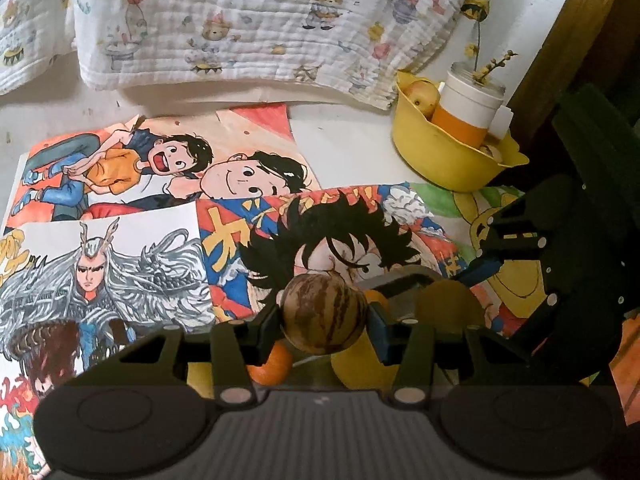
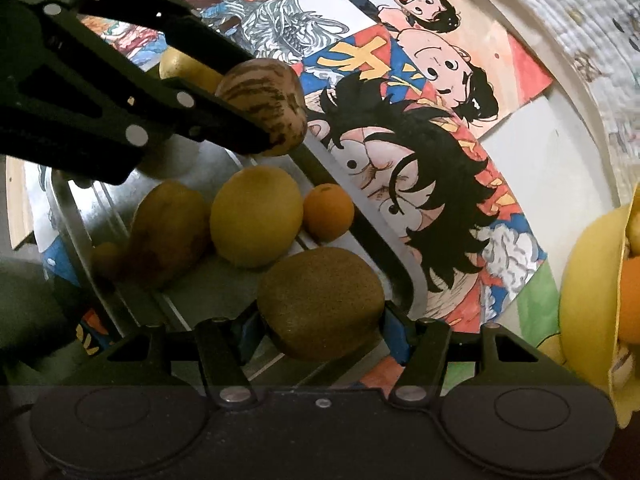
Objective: Organize fruits
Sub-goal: 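Carry the striped fruit with the left tool while the right tool carries the brown fruit over the tray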
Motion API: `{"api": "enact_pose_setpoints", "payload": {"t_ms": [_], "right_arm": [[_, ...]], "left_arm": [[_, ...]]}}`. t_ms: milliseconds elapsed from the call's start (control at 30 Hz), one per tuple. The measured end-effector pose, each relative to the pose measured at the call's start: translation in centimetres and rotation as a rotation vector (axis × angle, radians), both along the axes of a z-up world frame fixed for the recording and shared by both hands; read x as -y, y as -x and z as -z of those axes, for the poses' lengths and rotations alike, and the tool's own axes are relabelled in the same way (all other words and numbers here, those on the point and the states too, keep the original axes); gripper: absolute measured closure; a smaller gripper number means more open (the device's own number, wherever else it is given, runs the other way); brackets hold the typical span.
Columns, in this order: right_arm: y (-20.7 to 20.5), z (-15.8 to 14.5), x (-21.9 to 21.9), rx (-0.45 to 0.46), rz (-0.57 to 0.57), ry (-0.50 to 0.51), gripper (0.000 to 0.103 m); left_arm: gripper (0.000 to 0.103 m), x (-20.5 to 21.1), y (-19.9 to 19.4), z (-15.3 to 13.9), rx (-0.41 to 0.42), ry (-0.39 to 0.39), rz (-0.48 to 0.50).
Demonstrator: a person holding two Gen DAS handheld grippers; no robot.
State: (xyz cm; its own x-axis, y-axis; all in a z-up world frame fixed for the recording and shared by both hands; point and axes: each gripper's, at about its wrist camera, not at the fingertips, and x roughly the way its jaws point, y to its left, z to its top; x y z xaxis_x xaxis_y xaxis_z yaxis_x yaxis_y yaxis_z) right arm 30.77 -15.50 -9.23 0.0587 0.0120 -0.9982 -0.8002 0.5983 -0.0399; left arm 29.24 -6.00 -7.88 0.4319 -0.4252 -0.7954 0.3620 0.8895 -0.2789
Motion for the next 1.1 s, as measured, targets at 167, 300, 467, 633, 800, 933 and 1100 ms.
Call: {"api": "enact_pose_setpoints", "payload": {"t_ms": [167,300,467,633,800,933,1100], "right_arm": [[0.8,0.3,0.0,-0.001,0.007,-0.018,0.040],[1.4,0.4,0.1,0.000,0.025,-0.029,0.040],[1.9,0.3,0.2,0.009,0.055,-0.050,0.040],[2.5,0.0,-0.1,0.023,0.085,-0.085,0.040],[2.7,0.1,0.0,0.033,0.111,-0.091,0.040],[2.6,0.1,0.5,0.050,0.150,-0.104,0.040],[2.2,0.2,1.2,0.068,0.211,-0.118,0.040]], "left_arm": [[0.052,0.1,0.8,0.0,-0.003,-0.001,0.001],[0.052,-0.1,1.7,0.2,-0.013,-0.004,-0.004],[0.052,-0.8,2.8,0.4,-0.038,0.005,-0.033],[0.052,-1.3,3.8,0.6,-0.058,0.008,-0.053],[0.052,-1.9,4.3,0.6,-0.075,0.020,-0.095],[0.052,-2.9,4.9,0.8,-0.110,0.046,-0.170],[0.052,-3.6,5.4,1.5,-0.134,0.042,-0.219]]}}
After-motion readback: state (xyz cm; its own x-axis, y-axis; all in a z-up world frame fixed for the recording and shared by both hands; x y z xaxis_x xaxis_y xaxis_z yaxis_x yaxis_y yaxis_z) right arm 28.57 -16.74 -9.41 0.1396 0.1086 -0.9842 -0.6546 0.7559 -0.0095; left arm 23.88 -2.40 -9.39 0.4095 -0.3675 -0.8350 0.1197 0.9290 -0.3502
